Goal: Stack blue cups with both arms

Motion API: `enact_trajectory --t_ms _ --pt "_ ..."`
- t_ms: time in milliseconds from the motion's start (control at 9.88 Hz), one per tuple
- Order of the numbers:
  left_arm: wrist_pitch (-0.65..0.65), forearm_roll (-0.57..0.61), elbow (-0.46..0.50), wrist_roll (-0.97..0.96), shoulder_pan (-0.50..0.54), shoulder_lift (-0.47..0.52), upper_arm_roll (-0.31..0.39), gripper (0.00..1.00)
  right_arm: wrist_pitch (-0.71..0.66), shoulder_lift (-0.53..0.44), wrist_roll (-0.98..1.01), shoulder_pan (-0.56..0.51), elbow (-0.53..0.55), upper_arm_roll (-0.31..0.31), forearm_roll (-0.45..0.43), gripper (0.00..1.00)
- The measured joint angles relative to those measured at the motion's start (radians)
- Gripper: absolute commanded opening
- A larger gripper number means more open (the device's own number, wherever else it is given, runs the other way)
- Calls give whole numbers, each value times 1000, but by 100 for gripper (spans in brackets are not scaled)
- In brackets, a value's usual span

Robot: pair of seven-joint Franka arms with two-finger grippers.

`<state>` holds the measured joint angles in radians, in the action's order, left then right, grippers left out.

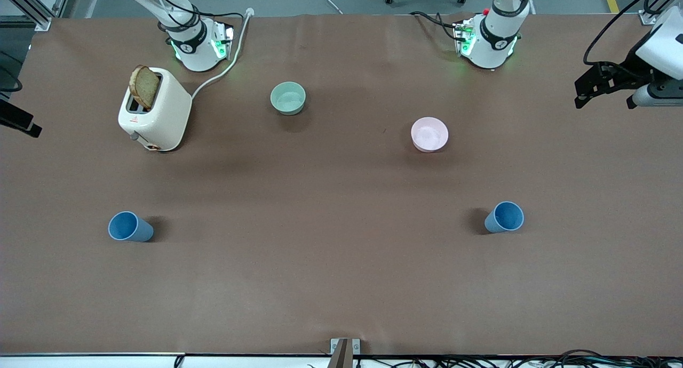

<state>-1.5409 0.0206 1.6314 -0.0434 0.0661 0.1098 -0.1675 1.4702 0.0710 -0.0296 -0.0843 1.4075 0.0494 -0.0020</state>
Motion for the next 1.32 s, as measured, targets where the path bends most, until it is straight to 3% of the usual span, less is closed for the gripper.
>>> enact_trajectory --t_ms 405,608,911,1215,1316 --pt "7 0 -32 0 2 -25 2 100 -1 0 0 9 1 0 0 100" --pt "-36 0 -37 -1 8 -97 5 100 -2 1 0 9 2 0 0 100" --pt "-295 0 44 -85 11 -268 8 100 24 26 23 7 8 10 -2 100" --pt "-519 10 134 -201 10 -403 7 98 206 170 82 -8 39 15 -2 100" --pt "-588 11 154 -209 10 -435 8 91 281 234 123 -16 55 17 -2 100"
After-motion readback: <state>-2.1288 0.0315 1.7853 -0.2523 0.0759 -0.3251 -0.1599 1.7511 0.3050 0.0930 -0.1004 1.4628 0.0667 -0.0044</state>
